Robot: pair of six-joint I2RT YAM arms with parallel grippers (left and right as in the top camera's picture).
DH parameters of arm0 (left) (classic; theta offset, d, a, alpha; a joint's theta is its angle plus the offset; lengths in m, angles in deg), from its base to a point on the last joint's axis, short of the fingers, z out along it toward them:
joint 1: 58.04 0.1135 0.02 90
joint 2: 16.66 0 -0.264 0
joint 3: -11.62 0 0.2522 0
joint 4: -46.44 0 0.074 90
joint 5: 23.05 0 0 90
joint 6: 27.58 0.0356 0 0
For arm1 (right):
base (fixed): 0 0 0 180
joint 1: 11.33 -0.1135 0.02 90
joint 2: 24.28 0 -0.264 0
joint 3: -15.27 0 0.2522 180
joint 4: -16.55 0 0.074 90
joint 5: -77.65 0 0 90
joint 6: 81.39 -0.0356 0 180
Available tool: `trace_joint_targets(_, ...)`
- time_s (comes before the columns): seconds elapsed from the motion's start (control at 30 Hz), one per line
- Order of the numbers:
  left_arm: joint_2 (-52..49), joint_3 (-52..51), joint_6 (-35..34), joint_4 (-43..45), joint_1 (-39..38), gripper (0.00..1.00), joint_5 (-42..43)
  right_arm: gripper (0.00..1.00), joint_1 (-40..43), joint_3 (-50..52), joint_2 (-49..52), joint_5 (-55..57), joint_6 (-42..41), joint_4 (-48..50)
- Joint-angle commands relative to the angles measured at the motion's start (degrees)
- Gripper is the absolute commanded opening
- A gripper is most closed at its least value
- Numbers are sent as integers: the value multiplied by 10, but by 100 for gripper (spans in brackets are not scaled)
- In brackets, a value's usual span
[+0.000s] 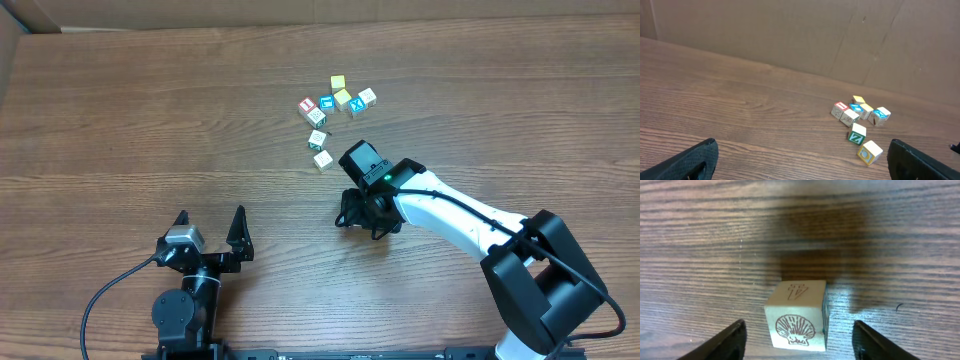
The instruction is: Flip 3 blocks
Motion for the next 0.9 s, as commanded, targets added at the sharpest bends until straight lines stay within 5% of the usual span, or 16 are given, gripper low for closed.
trace_joint_targets(0.0,5,-2,11,-2,-4,100,-2,76,13,-40,1,-3,33,-17)
trace_joint_targets(0.23,5,-2,11,-2,-4,100,-2,100,57,-193,1,-3,104,-90)
trace_joint_targets(0.73,5,-2,11,-2,-4,100,-2,100,18,-210,83,44,160,79)
trace_joint_targets(0.87,5,-2,11,-2,-4,100,-2,89,5,-210,136,81,161,101)
